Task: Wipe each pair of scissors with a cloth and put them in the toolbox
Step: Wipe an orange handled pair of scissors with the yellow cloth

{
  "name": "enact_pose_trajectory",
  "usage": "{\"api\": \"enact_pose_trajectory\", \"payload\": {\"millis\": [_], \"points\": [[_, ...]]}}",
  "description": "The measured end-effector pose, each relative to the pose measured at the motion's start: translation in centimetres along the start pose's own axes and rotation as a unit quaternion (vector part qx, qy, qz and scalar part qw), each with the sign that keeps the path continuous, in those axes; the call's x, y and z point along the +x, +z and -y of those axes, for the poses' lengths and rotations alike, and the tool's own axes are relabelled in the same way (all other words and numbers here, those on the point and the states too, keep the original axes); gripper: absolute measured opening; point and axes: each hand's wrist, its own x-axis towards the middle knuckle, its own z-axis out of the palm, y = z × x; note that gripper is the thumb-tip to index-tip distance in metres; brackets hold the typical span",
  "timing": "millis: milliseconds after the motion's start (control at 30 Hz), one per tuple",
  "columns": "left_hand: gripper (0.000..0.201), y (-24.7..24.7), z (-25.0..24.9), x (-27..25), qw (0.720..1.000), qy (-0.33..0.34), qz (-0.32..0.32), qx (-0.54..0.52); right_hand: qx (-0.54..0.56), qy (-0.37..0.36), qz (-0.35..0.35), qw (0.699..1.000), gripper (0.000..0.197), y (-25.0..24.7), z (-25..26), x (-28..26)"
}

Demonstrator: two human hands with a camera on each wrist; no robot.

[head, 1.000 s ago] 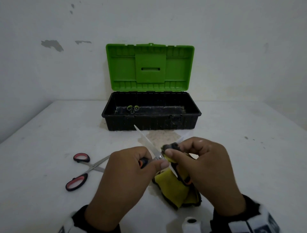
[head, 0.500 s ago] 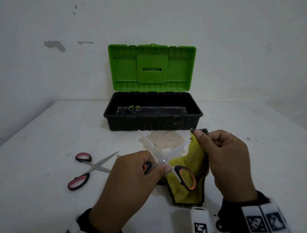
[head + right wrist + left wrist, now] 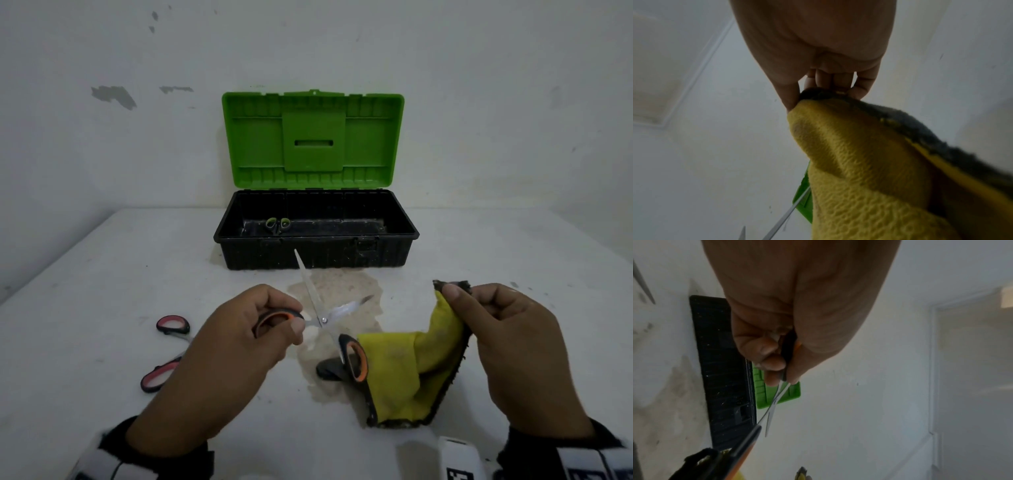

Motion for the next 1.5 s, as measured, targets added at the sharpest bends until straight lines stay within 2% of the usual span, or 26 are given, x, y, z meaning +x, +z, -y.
{"api": "enact_pose_trajectory", "payload": {"millis": [167,267,333,500,633,700,767,867,967,1100,1200,1300,1367,1500], "points": [[0.006,0.0,0.0,0.1,0.995,0.012,-0.019,-0.097,0.002,-0.021,-0.004,1.000,0.025,-0.8,0.3,1.3],[0.022,0.2,0.0,0.2,0.976,-0.025,-0.029,-0.215,-0.008,-0.046,0.019,0.999,0.023,-0.6,0.8,1.6],[0.030,0.6,-0.2,0.1,0.965,-0.047,-0.037,-0.255,-0.014,-0.062,0.043,0.997,0.023,-0.2,1.4,1.4],[0.037,2.3,-0.3,-0.3,0.967,-0.054,-0.015,-0.247,-0.032,-0.111,0.159,0.981,0.021,1.2,3.0,-0.1],[0.033,3.7,-0.1,-0.3,0.965,-0.057,-0.005,-0.255,-0.035,-0.126,0.288,0.949,0.016,2.2,3.5,-1.2],[0.032,4.2,-0.1,-0.4,0.963,-0.062,-0.008,-0.261,-0.046,-0.134,0.315,0.938,0.014,2.5,3.5,-1.4],[0.032,4.6,-0.2,-0.3,0.961,-0.069,-0.021,-0.268,-0.069,-0.149,0.313,0.935,0.014,2.7,3.5,-1.7],[0.031,4.9,-0.3,-0.2,0.958,-0.080,-0.042,-0.271,-0.117,-0.171,0.302,0.930,0.024,3.2,3.5,-2.3],[0.033,5.2,-0.4,-0.1,0.953,-0.088,-0.042,-0.285,-0.143,-0.199,0.262,0.933,0.028,3.8,3.0,-2.8],[0.030,5.7,-0.9,-0.2,0.928,-0.127,-0.030,-0.349,-0.160,-0.193,0.208,0.946,0.021,4.3,2.3,-3.1],[0.027,6.6,-1.1,-0.1,0.918,-0.140,-0.060,-0.366,-0.164,-0.194,0.192,0.948,0.020,4.6,2.3,-3.2],[0.034,7.5,-1.1,-0.3,0.926,-0.132,-0.097,-0.340,-0.162,-0.196,0.176,0.951,0.021,5.0,2.4,-3.3],[0.032,7.8,-1.1,-0.4,0.931,-0.121,-0.133,-0.318,-0.153,-0.191,0.175,0.954,0.021,5.2,2.5,-3.4],[0.035,7.9,-1.2,-0.5,0.958,-0.043,-0.162,-0.233,-0.113,-0.136,0.157,0.972,0.024,5.4,2.8,-3.4]]}}
